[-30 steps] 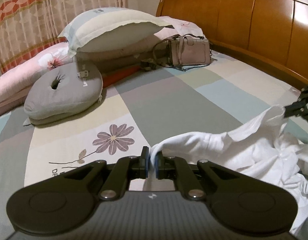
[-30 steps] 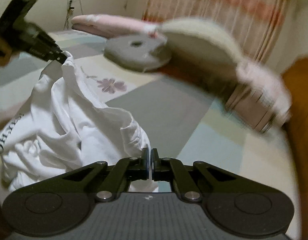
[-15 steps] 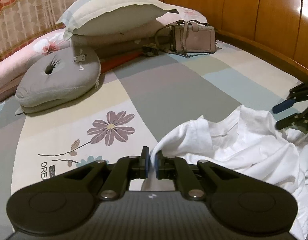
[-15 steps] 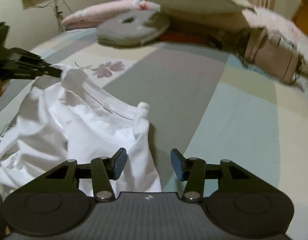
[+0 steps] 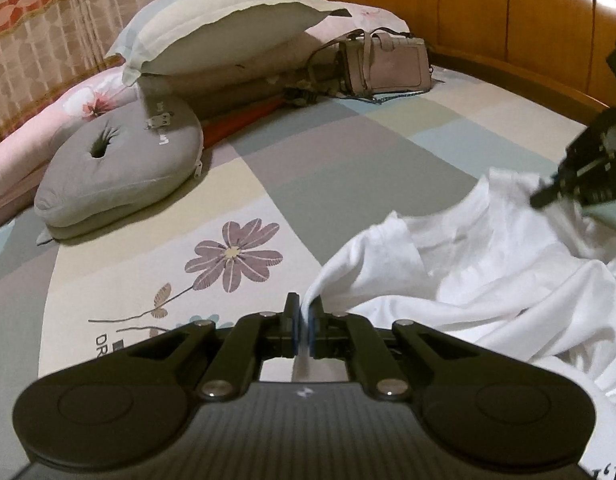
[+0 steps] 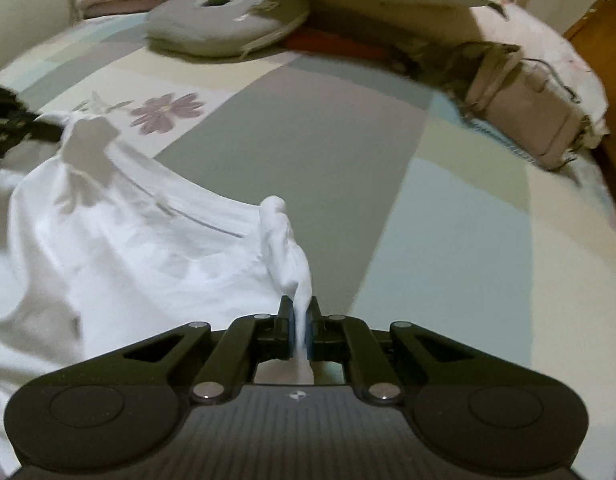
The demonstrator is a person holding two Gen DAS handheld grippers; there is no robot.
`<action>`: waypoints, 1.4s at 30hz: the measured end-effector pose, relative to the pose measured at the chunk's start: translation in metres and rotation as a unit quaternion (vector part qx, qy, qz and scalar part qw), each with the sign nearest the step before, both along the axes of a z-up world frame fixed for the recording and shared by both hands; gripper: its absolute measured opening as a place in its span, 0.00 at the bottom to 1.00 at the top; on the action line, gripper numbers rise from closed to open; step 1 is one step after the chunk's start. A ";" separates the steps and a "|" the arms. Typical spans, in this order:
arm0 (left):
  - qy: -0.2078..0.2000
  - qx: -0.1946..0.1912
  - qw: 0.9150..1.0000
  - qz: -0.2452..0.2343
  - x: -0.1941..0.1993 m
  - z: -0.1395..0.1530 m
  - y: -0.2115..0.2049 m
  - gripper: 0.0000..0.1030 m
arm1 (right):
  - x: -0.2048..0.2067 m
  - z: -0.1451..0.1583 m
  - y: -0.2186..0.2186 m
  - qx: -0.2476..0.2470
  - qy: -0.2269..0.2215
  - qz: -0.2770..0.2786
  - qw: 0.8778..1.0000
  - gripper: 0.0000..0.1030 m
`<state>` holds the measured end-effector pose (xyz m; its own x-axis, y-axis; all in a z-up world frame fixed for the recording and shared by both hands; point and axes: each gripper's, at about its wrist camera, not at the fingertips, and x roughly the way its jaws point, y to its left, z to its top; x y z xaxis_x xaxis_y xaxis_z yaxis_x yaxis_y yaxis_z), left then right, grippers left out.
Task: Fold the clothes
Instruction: 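Lower the held T-shirt onto the bed and open both tools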
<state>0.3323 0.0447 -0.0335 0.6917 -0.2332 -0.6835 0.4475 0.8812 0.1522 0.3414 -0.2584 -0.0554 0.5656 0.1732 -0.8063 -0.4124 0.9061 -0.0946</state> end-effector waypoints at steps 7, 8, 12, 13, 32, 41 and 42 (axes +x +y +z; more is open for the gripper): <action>-0.001 -0.017 1.000 0.018 0.052 0.002 -0.008 0.02 | 0.049 0.020 -0.012 -0.019 -0.056 -0.035 0.998 0.08; -0.001 -0.018 1.000 0.019 0.060 0.002 -0.010 0.02 | 0.058 0.021 -0.013 -0.018 -0.060 -0.042 0.997 0.08; -0.005 -0.021 0.999 0.026 0.092 0.001 -0.018 0.02 | 0.094 0.023 -0.020 -0.011 -0.070 -0.070 0.995 0.08; -0.007 -0.020 0.999 0.027 0.100 0.000 -0.021 0.02 | 0.102 0.022 -0.022 -0.008 -0.070 -0.077 0.995 0.08; 0.045 -0.015 0.998 0.050 0.115 -0.032 -0.016 0.15 | 0.092 0.001 -0.057 0.090 -0.024 -0.114 0.989 0.26; 0.082 -0.022 0.996 0.036 0.013 -0.005 0.018 0.24 | -0.034 0.036 -0.030 0.103 -0.034 -0.059 0.992 0.58; 0.085 -0.022 0.995 0.036 -0.003 -0.003 0.021 0.25 | -0.049 0.037 -0.026 0.100 -0.035 -0.058 0.993 0.60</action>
